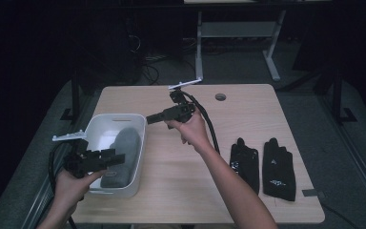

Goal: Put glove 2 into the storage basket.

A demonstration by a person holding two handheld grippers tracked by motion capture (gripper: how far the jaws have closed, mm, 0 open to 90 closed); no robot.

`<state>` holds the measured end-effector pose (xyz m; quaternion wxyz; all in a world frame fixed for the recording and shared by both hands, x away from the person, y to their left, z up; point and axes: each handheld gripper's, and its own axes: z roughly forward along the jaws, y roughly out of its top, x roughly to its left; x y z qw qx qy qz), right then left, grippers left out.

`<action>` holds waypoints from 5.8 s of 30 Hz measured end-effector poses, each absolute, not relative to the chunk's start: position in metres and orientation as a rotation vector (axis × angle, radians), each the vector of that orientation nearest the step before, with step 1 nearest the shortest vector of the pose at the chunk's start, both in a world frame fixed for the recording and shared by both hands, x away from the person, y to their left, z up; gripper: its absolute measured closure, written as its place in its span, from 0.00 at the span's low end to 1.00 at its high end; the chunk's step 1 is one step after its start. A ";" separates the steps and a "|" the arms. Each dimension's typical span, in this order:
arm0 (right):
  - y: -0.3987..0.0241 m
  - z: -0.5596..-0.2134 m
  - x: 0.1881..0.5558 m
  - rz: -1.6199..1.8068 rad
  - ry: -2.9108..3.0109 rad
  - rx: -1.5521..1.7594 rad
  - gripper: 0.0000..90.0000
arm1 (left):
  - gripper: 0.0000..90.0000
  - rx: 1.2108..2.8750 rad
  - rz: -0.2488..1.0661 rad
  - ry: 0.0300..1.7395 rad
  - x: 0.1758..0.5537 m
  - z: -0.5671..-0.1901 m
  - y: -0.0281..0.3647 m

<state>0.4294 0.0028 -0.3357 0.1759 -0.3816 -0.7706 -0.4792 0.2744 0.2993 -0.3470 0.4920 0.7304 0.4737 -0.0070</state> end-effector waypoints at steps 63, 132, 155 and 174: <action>-0.169 -0.347 0.379 -1.447 -2.099 -1.284 0.50 | 0.33 1.921 -0.139 0.936 0.288 -0.350 0.161; -0.325 -0.425 0.306 -1.322 -2.135 -1.697 0.55 | 0.31 1.985 -0.226 0.828 0.282 -0.382 0.090; -0.343 -0.448 0.294 -1.091 -2.406 -1.855 0.62 | 0.30 1.995 -0.248 0.826 0.282 -0.391 0.088; -0.312 -0.455 0.284 -0.875 -2.804 -1.822 0.76 | 0.30 1.988 -0.257 0.830 0.279 -0.394 0.088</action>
